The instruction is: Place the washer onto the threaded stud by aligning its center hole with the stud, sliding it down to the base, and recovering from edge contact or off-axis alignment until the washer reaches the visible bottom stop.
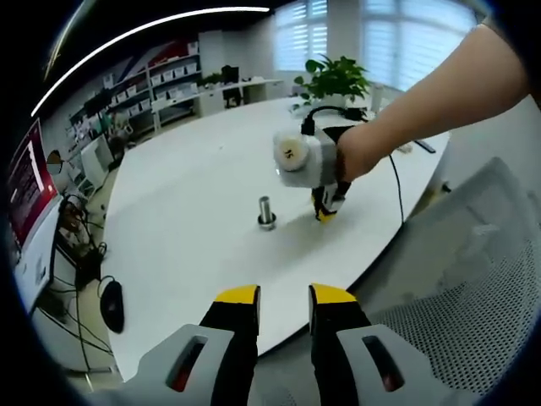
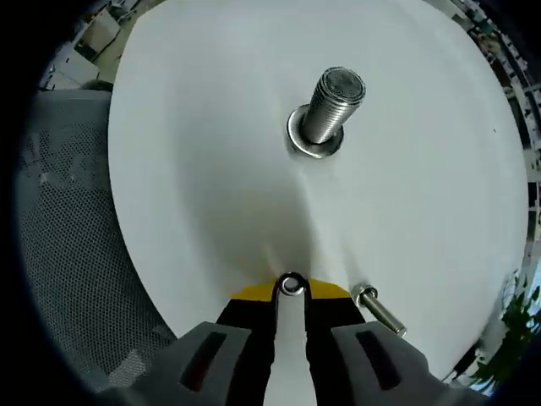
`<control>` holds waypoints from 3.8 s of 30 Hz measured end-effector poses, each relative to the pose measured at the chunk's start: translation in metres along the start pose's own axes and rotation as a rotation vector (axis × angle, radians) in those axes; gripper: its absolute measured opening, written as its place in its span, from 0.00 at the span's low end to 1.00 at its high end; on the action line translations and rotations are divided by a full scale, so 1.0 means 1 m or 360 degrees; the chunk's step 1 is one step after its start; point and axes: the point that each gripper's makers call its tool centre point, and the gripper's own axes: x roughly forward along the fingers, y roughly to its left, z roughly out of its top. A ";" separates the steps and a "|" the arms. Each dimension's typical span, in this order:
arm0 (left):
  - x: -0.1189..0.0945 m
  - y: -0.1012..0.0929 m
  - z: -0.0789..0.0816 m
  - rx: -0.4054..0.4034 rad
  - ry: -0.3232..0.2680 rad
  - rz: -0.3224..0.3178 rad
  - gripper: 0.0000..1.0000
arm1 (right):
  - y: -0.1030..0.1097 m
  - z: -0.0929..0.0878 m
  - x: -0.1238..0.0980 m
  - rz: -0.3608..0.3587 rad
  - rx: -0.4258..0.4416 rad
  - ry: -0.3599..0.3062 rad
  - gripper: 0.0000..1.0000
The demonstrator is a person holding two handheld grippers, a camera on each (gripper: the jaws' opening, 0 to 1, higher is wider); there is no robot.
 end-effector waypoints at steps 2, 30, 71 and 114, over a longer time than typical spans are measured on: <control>0.001 0.000 -0.001 0.0005 0.0013 -0.0002 0.21 | 0.000 0.000 -0.001 -0.0003 0.0018 -0.0036 0.14; 0.000 -0.003 0.002 0.0027 -0.0013 -0.0023 0.21 | -0.040 -0.033 -0.049 -0.0059 0.0628 -0.0536 0.13; 0.001 -0.005 -0.001 0.0039 0.0014 -0.0036 0.21 | -0.064 -0.018 -0.022 -0.0099 0.0406 -0.0369 0.14; -0.003 -0.009 0.010 0.0056 -0.0082 -0.0063 0.22 | -0.013 -0.077 -0.151 -0.0339 0.0703 -0.1087 0.18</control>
